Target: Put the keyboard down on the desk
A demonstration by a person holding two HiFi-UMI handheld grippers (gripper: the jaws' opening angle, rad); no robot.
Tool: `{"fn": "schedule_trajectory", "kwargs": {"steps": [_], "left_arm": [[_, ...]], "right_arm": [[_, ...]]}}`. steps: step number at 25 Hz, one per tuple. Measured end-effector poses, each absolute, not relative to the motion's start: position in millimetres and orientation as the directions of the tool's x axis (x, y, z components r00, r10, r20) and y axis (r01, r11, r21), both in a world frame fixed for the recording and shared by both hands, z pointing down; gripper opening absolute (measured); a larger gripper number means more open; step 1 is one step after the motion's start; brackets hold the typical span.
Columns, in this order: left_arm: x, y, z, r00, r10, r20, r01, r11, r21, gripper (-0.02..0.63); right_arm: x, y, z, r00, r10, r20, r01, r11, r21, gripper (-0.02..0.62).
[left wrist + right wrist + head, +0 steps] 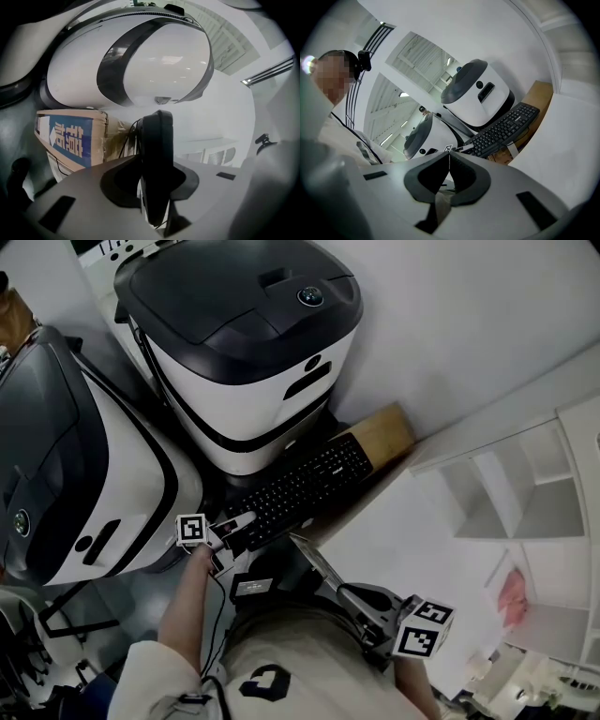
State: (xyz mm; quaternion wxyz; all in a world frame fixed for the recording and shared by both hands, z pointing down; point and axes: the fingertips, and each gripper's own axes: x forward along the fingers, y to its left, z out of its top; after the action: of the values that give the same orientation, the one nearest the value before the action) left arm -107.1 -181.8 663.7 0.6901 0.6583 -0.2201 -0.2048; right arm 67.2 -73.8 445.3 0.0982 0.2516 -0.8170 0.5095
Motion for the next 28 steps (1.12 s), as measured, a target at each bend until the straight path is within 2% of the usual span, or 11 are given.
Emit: {"fn": "schedule_trajectory", "kwargs": {"steps": [28], "left_arm": [[-146,-172,623,0.809,-0.588,-0.029,0.025,-0.014,1.0,0.106]], "right_arm": [[29,-57,439,-0.86,-0.318,0.398,-0.5,0.377,-0.78,0.023]]}}
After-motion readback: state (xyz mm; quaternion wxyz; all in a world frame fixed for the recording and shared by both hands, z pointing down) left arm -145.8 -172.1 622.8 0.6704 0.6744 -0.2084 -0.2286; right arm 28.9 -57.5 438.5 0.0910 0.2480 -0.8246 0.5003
